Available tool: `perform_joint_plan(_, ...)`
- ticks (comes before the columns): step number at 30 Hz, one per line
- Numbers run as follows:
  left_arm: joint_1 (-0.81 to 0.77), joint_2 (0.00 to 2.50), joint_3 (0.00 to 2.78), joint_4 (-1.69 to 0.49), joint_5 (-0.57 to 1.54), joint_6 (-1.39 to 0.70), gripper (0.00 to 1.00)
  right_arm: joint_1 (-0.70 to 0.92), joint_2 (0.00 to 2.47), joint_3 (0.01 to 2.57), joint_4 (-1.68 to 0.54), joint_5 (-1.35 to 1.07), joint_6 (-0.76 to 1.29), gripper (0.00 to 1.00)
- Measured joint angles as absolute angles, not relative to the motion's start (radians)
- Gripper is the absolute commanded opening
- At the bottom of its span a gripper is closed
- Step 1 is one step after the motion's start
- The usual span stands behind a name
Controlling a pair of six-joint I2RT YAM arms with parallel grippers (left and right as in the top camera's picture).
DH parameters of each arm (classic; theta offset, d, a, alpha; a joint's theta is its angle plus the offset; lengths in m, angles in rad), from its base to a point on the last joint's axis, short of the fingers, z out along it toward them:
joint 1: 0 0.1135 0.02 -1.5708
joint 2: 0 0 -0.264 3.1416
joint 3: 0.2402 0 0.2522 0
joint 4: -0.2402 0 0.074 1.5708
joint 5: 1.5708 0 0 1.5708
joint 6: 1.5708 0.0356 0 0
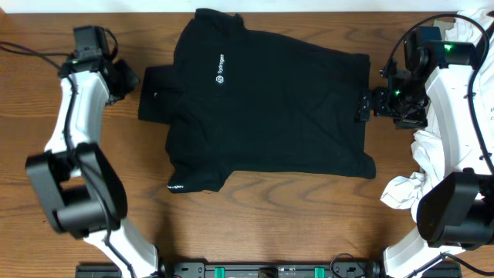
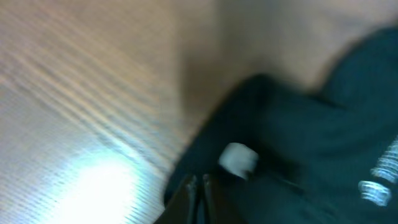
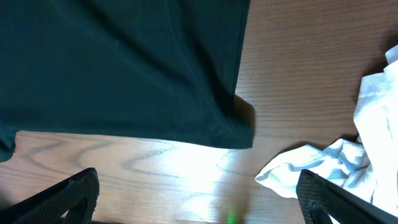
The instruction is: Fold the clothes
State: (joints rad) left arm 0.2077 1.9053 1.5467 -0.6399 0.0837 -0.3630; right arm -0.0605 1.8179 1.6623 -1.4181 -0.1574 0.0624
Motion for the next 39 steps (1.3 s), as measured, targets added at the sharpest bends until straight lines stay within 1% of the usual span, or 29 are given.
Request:
perform_joint_plan(6, 0.158, 1.886, 1.561, -0.667, 0.197, -0.362, 0.06, -0.060, 1.818, 1.662, -1.418, -0.157, 0.062, 0.99)
perform_joint_plan(13, 0.072, 1.975, 1.558, -0.682, 0.233, -0.361, 0.06, -0.060, 1.818, 1.662, -1.418, -0.157, 0.062, 0.99)
perform_joint_plan(18, 0.048, 2.048, 1.554, -0.688, 0.236, -0.361, 0.06, -0.060, 1.818, 1.662, -1.418, -0.157, 0.062, 0.99)
perform_joint_plan(30, 0.051, 2.104, 1.533, -0.722, 0.098, -0.361, 0.06, -0.060, 1.818, 1.662, -1.418, -0.157, 0.062, 0.99)
perform_joint_plan(39, 0.052, 2.104, 1.507, -0.732, -0.054, -0.361, 0.06, -0.060, 1.818, 1.662, -1.418, -0.157, 0.062, 0.99)
